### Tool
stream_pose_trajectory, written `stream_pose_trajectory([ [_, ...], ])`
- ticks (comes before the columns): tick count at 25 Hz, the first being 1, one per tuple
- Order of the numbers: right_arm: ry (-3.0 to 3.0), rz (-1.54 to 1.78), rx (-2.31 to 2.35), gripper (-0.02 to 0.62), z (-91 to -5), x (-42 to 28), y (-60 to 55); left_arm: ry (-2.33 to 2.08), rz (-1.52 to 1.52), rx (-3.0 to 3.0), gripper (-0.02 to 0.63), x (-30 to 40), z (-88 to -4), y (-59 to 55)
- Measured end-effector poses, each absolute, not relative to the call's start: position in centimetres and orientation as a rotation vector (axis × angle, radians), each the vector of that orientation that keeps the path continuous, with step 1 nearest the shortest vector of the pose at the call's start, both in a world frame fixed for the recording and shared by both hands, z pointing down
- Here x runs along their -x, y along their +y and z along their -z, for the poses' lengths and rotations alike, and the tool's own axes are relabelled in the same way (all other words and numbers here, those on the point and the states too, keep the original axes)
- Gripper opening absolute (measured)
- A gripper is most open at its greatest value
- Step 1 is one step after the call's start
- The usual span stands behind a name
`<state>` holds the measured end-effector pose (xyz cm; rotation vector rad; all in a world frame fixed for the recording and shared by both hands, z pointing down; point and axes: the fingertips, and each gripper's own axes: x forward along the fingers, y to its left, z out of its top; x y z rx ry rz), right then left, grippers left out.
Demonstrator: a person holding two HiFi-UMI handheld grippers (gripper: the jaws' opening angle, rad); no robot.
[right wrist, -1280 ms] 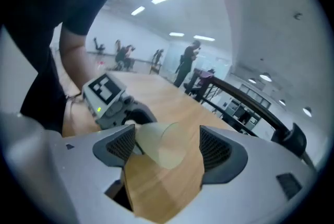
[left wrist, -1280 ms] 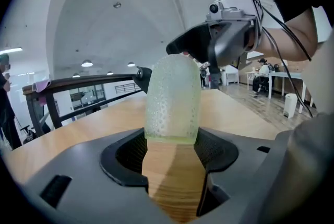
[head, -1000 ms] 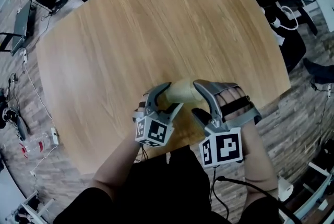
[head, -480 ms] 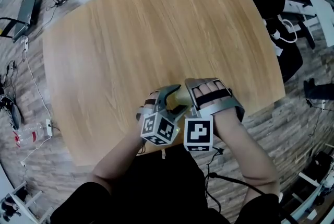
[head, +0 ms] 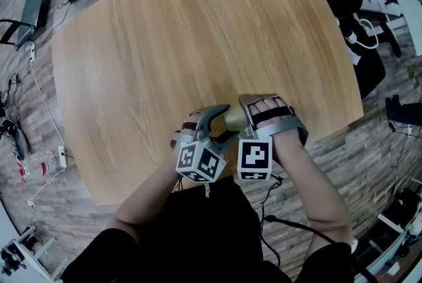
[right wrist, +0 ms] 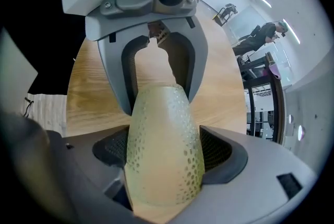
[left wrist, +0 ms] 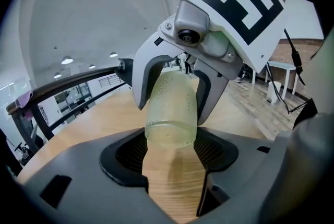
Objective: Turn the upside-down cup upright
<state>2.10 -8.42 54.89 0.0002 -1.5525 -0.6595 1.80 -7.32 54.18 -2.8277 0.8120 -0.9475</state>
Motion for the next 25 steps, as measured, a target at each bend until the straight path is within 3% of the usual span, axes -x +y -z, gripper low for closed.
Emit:
stream_pose_trajectory([
  [15,-2.014,0.627,-0.288,0.396,-52.3,-1.8,-8.6,0.588,0.558,2.981,0.284,-2.2,-49.4,-6.8],
  [25,-2.23,0.493,-0.398,0.396,-54.0,-1.1,-8.4,0.451,0.578,3.086,0.273,-2.2,-49.9,-6.4],
])
